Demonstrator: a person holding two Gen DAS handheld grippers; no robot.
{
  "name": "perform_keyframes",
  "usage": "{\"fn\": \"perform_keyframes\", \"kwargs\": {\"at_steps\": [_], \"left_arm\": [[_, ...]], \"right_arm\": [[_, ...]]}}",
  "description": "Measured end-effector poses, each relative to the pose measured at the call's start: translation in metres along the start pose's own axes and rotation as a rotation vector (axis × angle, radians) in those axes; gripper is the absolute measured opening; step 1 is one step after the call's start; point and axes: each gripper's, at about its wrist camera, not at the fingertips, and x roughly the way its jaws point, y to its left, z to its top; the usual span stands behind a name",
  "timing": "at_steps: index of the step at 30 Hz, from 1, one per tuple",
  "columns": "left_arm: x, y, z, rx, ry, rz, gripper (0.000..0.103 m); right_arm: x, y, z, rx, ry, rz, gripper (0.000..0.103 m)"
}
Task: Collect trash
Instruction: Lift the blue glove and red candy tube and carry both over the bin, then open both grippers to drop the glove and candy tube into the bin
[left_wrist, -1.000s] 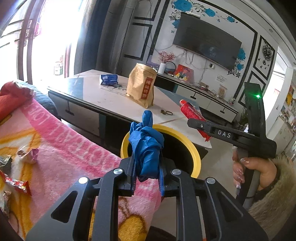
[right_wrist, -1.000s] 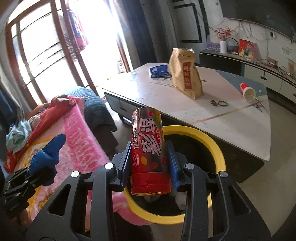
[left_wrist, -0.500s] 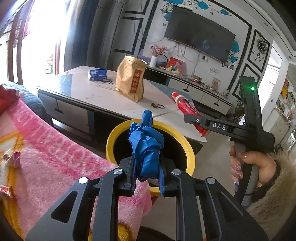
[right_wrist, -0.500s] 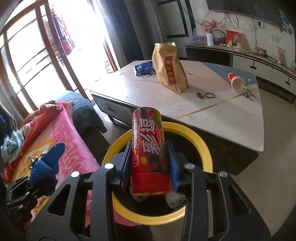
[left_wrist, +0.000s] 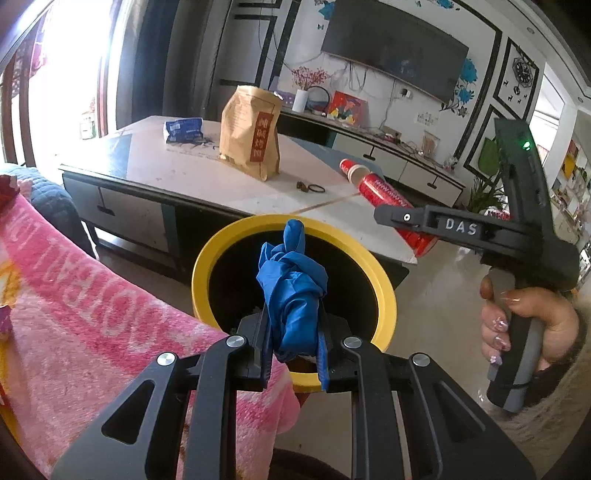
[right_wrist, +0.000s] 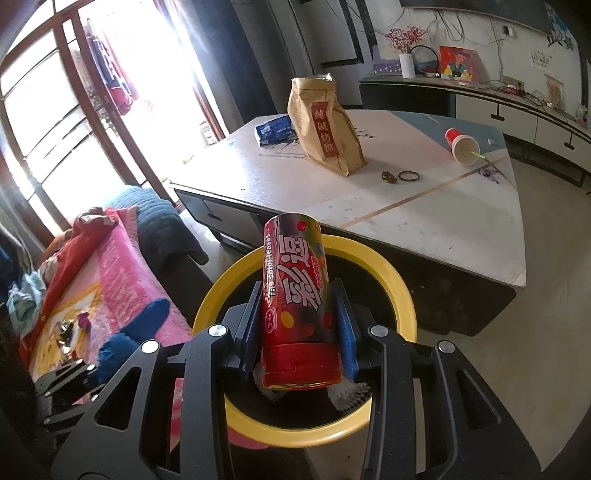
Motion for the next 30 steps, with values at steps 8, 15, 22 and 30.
{"fn": "perform_keyframes", "kwargs": {"at_steps": [8, 15, 22, 30], "left_arm": [[0.027, -0.006, 0.008, 0.065, 0.017, 0.060, 0.055], [0.014, 0.004, 0.009, 0.027, -0.032, 0.062, 0.095], [-0.009, 0.014, 0.002, -0.017, -0.066, 0.117, 0.096], [-0.044, 0.025, -0.006, -0.043, -0.118, 0.172, 0.096]], "right_arm": [[0.000, 0.001, 0.000, -0.005, -0.023, 0.006, 0.046], [0.002, 0.007, -0.004, -0.033, -0.016, -0.011, 0.055], [-0.005, 0.022, -0.006, -0.084, -0.042, -0.035, 0.068], [-0.012, 0.043, -0.007, -0.126, -0.067, -0.012, 0.076]]}}
